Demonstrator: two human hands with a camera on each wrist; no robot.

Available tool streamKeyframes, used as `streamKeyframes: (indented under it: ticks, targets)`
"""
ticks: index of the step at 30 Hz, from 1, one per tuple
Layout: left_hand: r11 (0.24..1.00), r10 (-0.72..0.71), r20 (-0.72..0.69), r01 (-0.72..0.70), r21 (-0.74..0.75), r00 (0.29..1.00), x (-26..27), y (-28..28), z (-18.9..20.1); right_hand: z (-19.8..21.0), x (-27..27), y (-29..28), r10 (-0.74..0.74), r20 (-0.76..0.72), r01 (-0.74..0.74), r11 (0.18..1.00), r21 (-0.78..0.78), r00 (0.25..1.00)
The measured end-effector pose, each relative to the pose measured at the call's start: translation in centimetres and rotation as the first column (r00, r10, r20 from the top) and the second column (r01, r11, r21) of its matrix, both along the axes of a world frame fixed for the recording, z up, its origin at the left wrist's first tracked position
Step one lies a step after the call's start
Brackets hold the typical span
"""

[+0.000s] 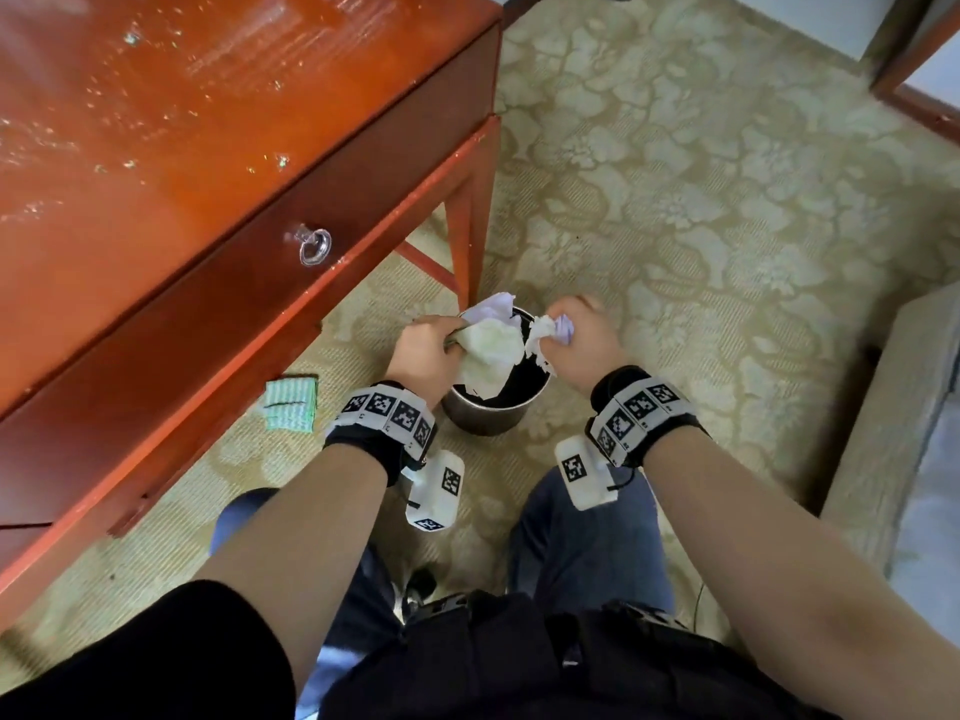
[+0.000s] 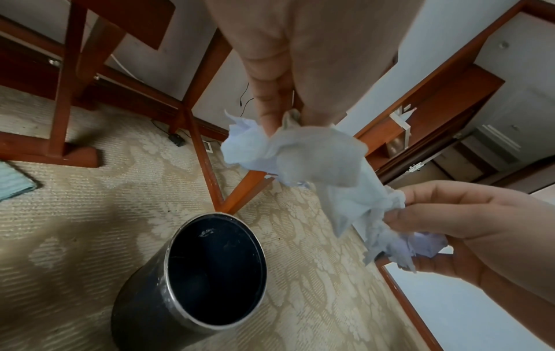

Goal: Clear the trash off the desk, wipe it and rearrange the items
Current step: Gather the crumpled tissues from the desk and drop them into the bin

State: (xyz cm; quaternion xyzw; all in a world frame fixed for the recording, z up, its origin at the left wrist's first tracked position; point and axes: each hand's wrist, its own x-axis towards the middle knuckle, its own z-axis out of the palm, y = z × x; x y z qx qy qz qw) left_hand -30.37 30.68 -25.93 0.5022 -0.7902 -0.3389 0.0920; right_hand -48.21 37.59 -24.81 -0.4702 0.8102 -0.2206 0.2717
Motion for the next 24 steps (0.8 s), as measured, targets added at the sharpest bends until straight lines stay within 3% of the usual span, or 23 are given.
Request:
streamKeyframes:
  ticks: [10, 15, 24]
  targets:
    - [0.995, 0.020, -0.141, -0.033, -0.093, 0.990, 3.0, 5.8, -1.1, -1.0, 2.5, 6.0, 0.025, -0.047, -0.029, 0.996, -0.084, 0.999]
    - [0.995, 0.012, -0.144, -0.026, -0.097, 0.989, 3.9, 5.0, -1.8, -1.5, 3.6, 4.9, 0.062, -0.123, -0.065, 0.998, -0.020, 0.990]
    - [0.996, -0.068, -0.072, 0.063, -0.059, 0.995, 2.3, 0.3, -4.1, -4.2, 2.9, 0.0, 0.007, -0.075, -0.001, 0.996, 0.084, 0.997]
